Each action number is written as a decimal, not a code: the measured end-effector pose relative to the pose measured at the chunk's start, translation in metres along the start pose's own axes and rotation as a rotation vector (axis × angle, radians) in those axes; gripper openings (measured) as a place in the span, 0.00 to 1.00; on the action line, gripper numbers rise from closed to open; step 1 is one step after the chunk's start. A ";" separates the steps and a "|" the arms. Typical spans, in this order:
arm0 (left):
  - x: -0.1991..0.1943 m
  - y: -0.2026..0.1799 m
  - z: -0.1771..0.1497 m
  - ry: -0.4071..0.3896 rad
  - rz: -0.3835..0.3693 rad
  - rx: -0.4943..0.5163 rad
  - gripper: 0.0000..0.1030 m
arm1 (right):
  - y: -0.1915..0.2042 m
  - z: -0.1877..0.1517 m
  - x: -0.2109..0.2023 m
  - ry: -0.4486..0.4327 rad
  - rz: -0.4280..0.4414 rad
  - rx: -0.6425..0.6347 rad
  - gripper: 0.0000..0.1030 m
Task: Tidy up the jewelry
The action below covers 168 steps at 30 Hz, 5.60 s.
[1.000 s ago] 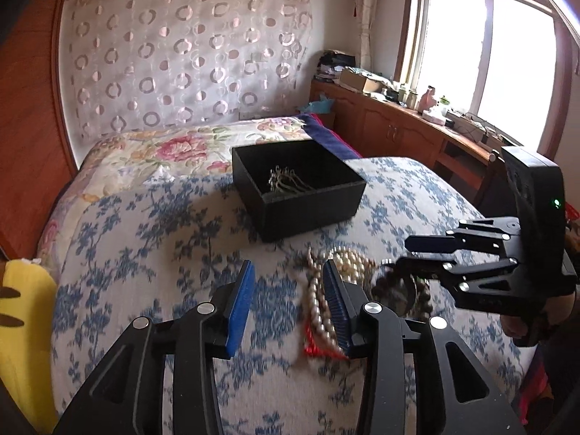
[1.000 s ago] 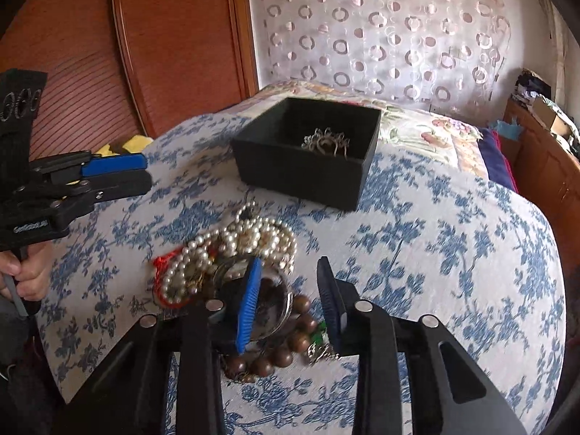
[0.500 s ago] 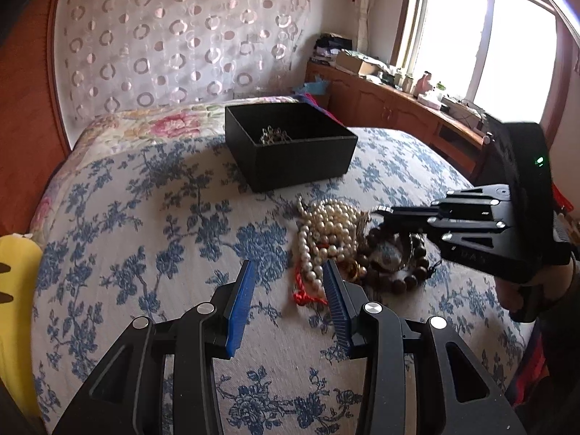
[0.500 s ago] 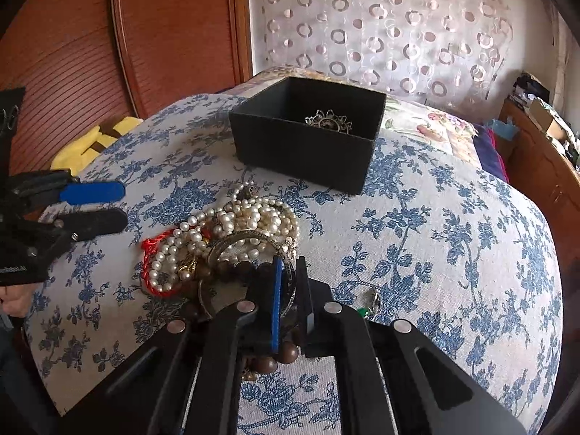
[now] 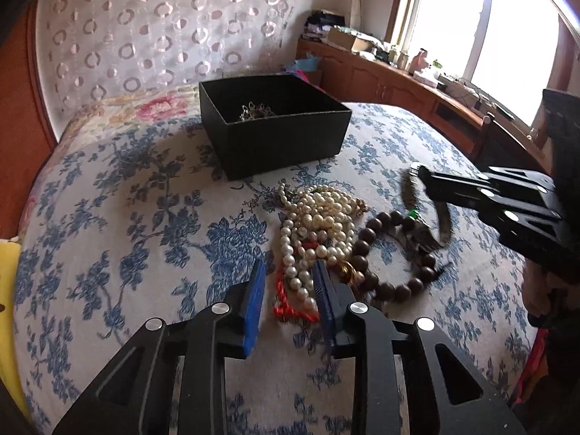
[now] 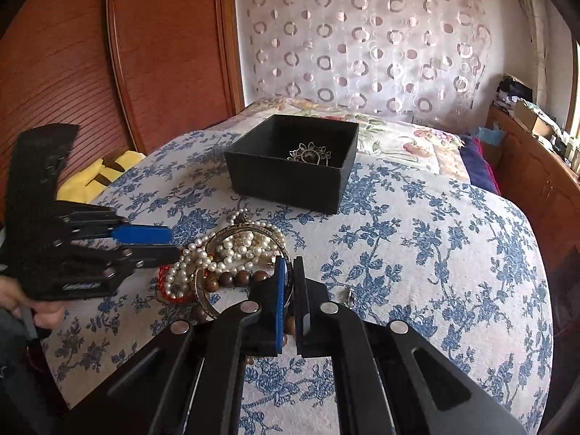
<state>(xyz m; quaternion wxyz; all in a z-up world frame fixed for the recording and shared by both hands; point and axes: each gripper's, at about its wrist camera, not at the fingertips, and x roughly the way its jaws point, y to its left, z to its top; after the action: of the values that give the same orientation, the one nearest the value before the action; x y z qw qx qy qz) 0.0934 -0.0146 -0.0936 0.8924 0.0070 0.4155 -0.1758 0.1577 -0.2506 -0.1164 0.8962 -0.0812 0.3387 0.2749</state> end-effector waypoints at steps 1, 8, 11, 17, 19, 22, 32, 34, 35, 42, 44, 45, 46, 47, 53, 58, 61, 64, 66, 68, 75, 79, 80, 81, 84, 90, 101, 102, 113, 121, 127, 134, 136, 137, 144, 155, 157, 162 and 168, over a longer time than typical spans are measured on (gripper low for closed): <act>0.004 0.001 0.003 0.009 0.004 0.000 0.20 | -0.001 -0.001 -0.001 -0.001 0.002 0.004 0.05; 0.021 0.006 0.017 0.051 0.027 0.013 0.20 | -0.001 -0.006 -0.003 0.000 0.008 0.005 0.05; 0.023 0.005 0.021 0.058 0.044 0.036 0.20 | -0.001 -0.009 -0.003 0.000 0.013 0.004 0.05; 0.031 0.000 0.029 0.075 0.088 0.081 0.14 | -0.002 -0.012 -0.004 0.003 0.020 0.008 0.05; 0.031 -0.001 0.029 0.078 0.091 0.094 0.07 | -0.003 -0.014 -0.005 0.005 0.023 0.007 0.05; 0.026 -0.001 0.029 0.053 0.088 0.083 0.07 | -0.006 -0.019 -0.007 0.009 0.024 0.012 0.05; -0.037 -0.025 0.050 -0.131 0.070 0.085 0.06 | -0.010 -0.019 -0.013 -0.014 0.035 0.025 0.05; -0.051 -0.030 0.057 -0.168 0.064 0.090 0.06 | -0.010 -0.017 -0.015 -0.021 0.034 0.024 0.05; -0.055 -0.032 0.060 -0.180 0.064 0.090 0.06 | -0.010 -0.016 -0.016 -0.025 0.033 0.023 0.05; -0.092 -0.039 0.080 -0.280 0.070 0.101 0.06 | -0.009 -0.004 -0.027 -0.050 0.026 0.016 0.05; -0.099 -0.038 0.084 -0.300 0.070 0.103 0.06 | -0.009 -0.001 -0.029 -0.055 0.023 0.013 0.05; -0.103 -0.039 0.085 -0.308 0.072 0.104 0.06 | -0.009 0.001 -0.030 -0.058 0.022 0.011 0.05; -0.106 -0.039 0.087 -0.316 0.074 0.105 0.06 | -0.009 0.002 -0.031 -0.060 0.021 0.009 0.05; -0.108 -0.039 0.089 -0.323 0.076 0.105 0.06 | -0.009 0.004 -0.032 -0.062 0.020 0.007 0.05; -0.118 -0.038 0.101 -0.347 0.084 0.103 0.06 | -0.007 0.018 -0.038 -0.080 0.018 -0.006 0.05; -0.131 -0.040 0.113 -0.374 0.089 0.112 0.06 | -0.010 0.030 -0.046 -0.098 0.019 0.000 0.05; -0.137 -0.039 0.120 -0.387 0.096 0.112 0.06 | -0.012 0.038 -0.049 -0.106 0.010 -0.008 0.05; -0.142 -0.037 0.127 -0.400 0.106 0.114 0.06 | -0.013 0.046 -0.048 -0.109 0.006 -0.017 0.05; -0.145 -0.035 0.130 -0.412 0.108 0.114 0.06 | -0.013 0.049 -0.047 -0.111 0.003 -0.025 0.05; -0.146 -0.034 0.137 -0.420 0.104 0.113 0.06 | -0.014 0.053 -0.044 -0.111 0.003 -0.030 0.05; -0.144 -0.031 0.162 -0.435 0.105 0.119 0.06 | -0.020 0.073 -0.023 -0.101 0.017 -0.030 0.05; -0.145 -0.027 0.179 -0.449 0.096 0.106 0.07 | -0.024 0.085 -0.011 -0.087 0.032 -0.037 0.05; -0.144 -0.026 0.185 -0.450 0.096 0.104 0.06 | -0.025 0.088 -0.008 -0.084 0.033 -0.039 0.05; -0.143 -0.025 0.189 -0.451 0.094 0.103 0.06 | -0.027 0.092 -0.005 -0.080 0.035 -0.040 0.05; -0.137 -0.023 0.199 -0.445 0.092 0.102 0.07 | -0.033 0.103 0.003 -0.073 0.041 -0.043 0.05; -0.104 -0.012 0.211 -0.390 0.089 0.088 0.07 | -0.044 0.122 0.026 -0.056 0.049 -0.049 0.05; -0.032 0.017 0.185 -0.230 0.080 0.029 0.06 | -0.043 0.125 0.077 0.018 0.067 -0.080 0.05; -0.025 0.019 0.181 -0.215 0.079 0.024 0.07 | -0.043 0.125 0.081 0.023 0.068 -0.081 0.05; 0.001 0.030 0.153 -0.148 0.091 -0.002 0.07 | -0.038 0.122 0.107 0.066 0.085 -0.092 0.05; -0.002 0.041 0.123 -0.122 0.112 -0.034 0.07 | -0.035 0.117 0.119 0.086 0.084 -0.095 0.12; -0.005 0.047 0.097 -0.101 0.117 -0.069 0.07 | -0.035 0.119 0.106 0.051 0.081 -0.083 0.13; -0.009 0.039 0.073 -0.087 0.121 -0.070 0.07 | -0.029 0.108 0.068 0.001 0.068 -0.099 0.13; -0.009 0.035 0.066 -0.080 0.115 -0.062 0.07 | -0.027 0.100 0.056 -0.007 0.076 -0.093 0.13; -0.009 0.032 0.063 -0.077 0.112 -0.058 0.07 | -0.027 0.095 0.051 -0.007 0.082 -0.089 0.13; -0.010 0.017 0.041 -0.056 0.078 -0.035 0.08 | -0.023 0.052 0.030 0.036 0.096 -0.066 0.13; -0.004 0.015 0.019 0.009 0.074 -0.012 0.10 | -0.014 0.007 0.031 0.122 0.092 -0.063 0.13; -0.005 0.014 0.016 0.010 0.077 -0.006 0.22 | -0.011 0.005 0.031 0.123 0.092 -0.073 0.19; -0.003 0.010 0.013 0.019 0.061 0.006 0.25 | -0.005 0.002 0.032 0.134 0.090 -0.103 0.20; 0.007 0.003 0.017 0.028 0.042 0.019 0.25 | -0.004 0.000 0.038 0.171 0.086 -0.124 0.20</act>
<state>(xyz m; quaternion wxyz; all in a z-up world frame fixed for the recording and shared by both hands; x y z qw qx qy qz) 0.1116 -0.0166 -0.0882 0.8898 0.0268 0.4262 -0.1609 0.1833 -0.2373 -0.1414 0.8446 -0.1449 0.3997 0.3254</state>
